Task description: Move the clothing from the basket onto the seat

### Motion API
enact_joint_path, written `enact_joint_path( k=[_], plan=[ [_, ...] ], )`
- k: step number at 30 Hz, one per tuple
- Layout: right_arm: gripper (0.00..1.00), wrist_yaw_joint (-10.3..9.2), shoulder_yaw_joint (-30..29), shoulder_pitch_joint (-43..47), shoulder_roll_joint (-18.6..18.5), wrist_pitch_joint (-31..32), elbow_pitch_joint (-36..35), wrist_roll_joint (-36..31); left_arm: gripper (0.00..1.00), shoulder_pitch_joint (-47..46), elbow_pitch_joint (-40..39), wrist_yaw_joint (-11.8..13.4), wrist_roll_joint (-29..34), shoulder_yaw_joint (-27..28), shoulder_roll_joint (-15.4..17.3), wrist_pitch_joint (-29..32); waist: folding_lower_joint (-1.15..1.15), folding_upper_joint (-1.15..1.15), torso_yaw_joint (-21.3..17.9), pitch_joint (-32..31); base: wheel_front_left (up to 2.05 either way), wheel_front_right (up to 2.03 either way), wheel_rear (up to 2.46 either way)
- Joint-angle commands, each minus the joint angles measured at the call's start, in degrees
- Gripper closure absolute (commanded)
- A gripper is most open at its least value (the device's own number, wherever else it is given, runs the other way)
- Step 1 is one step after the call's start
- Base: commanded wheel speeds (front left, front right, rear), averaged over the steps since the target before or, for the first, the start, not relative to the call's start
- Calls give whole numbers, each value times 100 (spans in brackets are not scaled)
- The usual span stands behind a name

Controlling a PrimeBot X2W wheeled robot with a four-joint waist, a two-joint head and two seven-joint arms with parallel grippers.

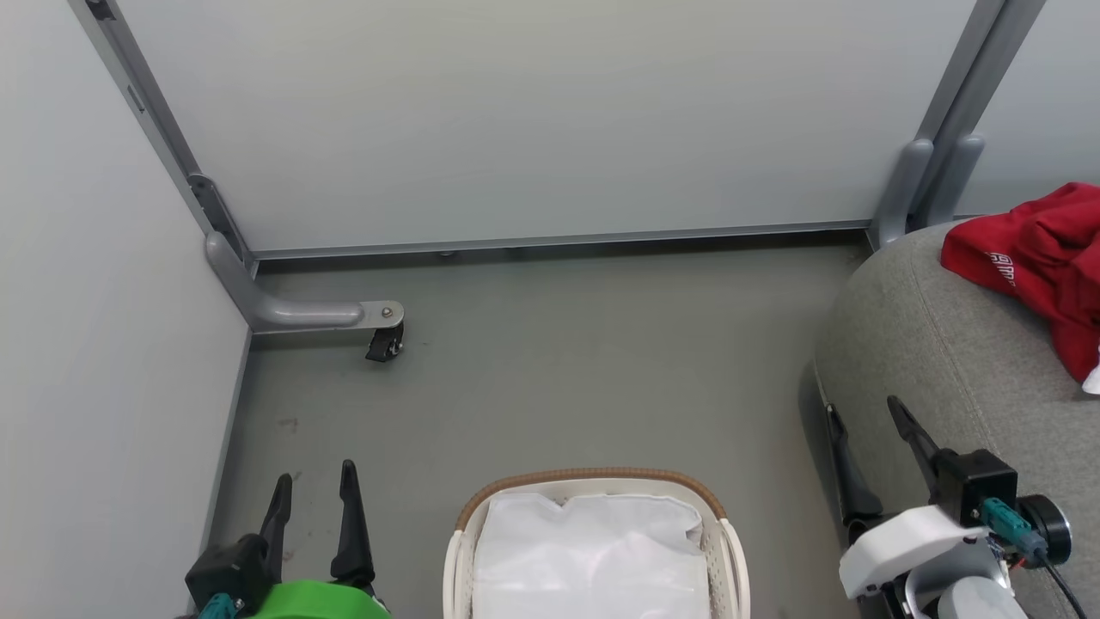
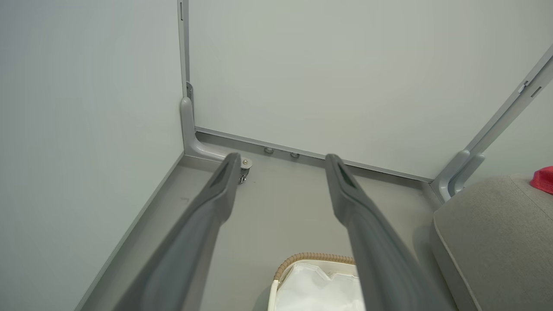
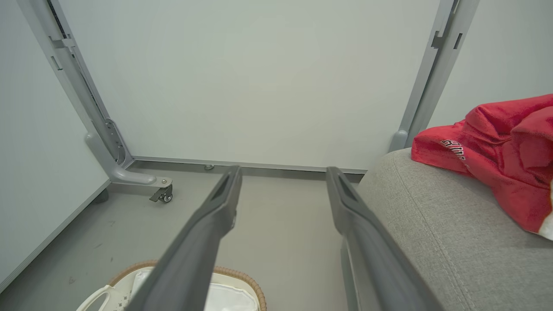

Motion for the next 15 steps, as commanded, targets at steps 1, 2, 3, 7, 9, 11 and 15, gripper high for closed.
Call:
enact_joint_path(
  k=[1, 2, 3, 7, 9, 11, 15],
  plan=[
    [0, -6, 20, 156, -15, -13, -63, 99, 0, 105, -24, -7, -52, 1, 10, -4, 1, 0, 15, -37, 0, 0, 0],
    [0, -6, 21, 219, -19, -13, -91, 136, 0, 130, -28, 1, -62, -5, 10, -4, 1, 0, 11, -46, 0, 0, 0],
    [0, -6, 24, 290, -18, -13, -118, 164, 0, 157, -30, 14, -75, -11, 10, -4, 1, 0, 4, -60, 0, 0, 0],
    [0, -6, 59, 475, -15, -13, -173, 231, 0, 193, 2, 8, -81, -40, 10, -4, 1, 0, -47, -103, 0, 0, 0],
    [0, -6, 84, 516, -14, -13, -189, 253, 0, 175, 28, -12, -63, -59, 10, -4, 1, 0, -76, -115, 0, 0, 0],
    [0, -6, 97, 553, -15, -13, -192, 245, 0, 159, 50, -13, -59, -74, 10, -4, 1, 0, -106, -125, 0, 0, 0],
    [0, -6, 91, 555, -14, -13, -177, 186, 0, 116, 85, -21, -7, -91, 10, -4, 1, 0, -151, -130, 0, 0, 0]
  ],
)
